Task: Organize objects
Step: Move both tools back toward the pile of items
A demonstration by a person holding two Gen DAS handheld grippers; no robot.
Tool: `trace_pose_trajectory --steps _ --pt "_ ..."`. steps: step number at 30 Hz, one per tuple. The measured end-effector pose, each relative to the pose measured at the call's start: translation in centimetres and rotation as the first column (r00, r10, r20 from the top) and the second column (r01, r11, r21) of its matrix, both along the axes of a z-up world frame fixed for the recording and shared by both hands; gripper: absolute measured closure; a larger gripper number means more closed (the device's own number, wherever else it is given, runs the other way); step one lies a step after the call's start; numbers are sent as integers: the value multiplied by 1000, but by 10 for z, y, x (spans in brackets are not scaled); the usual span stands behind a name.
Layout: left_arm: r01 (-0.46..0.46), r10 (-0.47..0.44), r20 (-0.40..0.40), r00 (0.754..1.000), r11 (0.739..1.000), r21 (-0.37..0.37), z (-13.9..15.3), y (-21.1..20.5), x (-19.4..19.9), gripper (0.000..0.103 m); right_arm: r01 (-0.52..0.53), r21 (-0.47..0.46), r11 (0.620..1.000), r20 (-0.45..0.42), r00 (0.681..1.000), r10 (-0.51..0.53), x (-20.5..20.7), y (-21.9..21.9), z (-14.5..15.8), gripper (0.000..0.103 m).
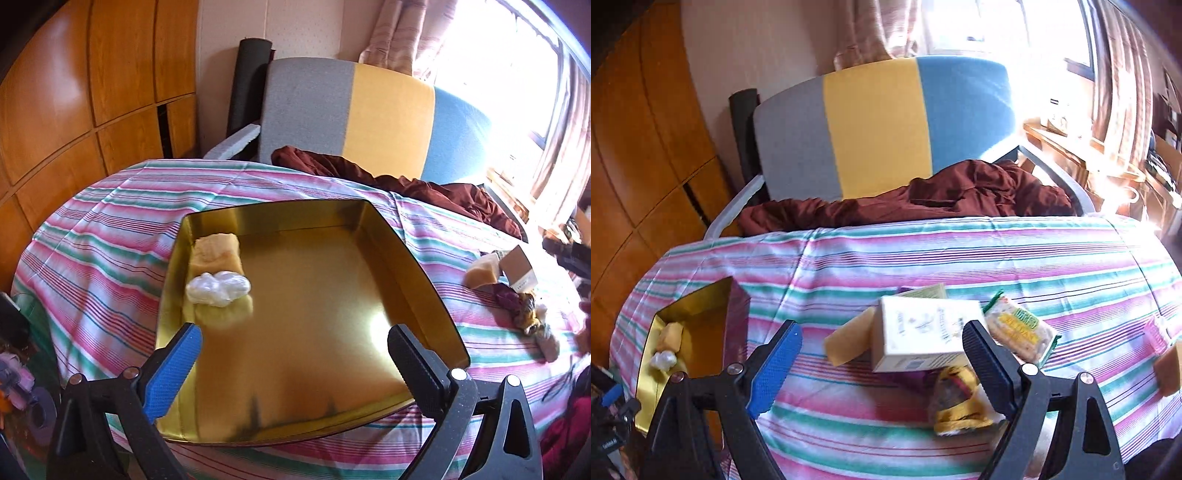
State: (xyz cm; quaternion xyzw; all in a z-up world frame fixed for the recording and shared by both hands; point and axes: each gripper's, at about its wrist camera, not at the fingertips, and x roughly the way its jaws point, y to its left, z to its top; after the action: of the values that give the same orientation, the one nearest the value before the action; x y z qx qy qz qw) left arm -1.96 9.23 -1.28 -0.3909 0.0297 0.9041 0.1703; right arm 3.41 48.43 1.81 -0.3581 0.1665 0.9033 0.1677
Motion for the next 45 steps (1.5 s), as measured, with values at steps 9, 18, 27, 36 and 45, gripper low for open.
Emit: trace_pose_trajectory --steps 9,18,27,36,45 --pt "35 -34 29 999 999 -35 -10 17 4 2 75 -192 978 68 996 -63 -40 76 -41 13" --pt "75 -73 34 997 996 -57 -11 34 6 2 -89 -373 924 78 989 127 -47 64 -68 13" --pt "170 -169 22 985 983 -64 -7 67 9 2 -262 -409 874 67 947 315 -30 20 -70 13" --pt "351 -352 -8 936 933 -77 4 128 28 2 -80 -374 924 -39 997 70 1 71 -48 13" --pt "547 -551 5 834 827 -132 -6 213 46 2 -32 -360 933 -58 998 12 9 88 -40 13"
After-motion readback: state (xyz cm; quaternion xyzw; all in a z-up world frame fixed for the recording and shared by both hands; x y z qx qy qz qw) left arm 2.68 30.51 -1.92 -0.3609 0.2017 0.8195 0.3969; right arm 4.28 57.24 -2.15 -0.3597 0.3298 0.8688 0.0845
